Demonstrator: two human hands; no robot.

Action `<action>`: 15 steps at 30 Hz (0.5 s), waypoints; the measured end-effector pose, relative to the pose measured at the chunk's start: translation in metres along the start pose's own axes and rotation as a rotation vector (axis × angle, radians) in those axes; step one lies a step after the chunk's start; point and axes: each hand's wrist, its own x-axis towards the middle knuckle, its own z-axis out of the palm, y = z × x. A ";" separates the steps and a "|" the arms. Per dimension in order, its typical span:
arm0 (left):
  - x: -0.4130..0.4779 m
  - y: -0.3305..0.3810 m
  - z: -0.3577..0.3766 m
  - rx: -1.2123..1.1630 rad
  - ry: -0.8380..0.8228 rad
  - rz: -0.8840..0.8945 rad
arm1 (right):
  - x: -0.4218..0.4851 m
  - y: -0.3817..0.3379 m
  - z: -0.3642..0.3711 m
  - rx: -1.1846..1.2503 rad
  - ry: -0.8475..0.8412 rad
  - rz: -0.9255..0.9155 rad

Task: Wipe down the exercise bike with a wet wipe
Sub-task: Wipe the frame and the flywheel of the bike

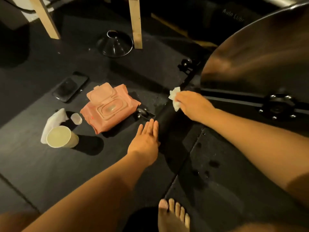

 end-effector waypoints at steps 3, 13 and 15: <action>-0.001 0.002 -0.006 -0.197 0.031 0.009 | 0.001 -0.018 0.046 -0.134 0.086 0.038; -0.027 -0.023 -0.022 -0.508 0.143 0.076 | 0.020 -0.011 0.019 -0.428 -0.146 0.278; -0.019 -0.017 -0.030 -0.499 0.153 0.090 | 0.035 0.008 0.021 -0.545 -0.104 0.051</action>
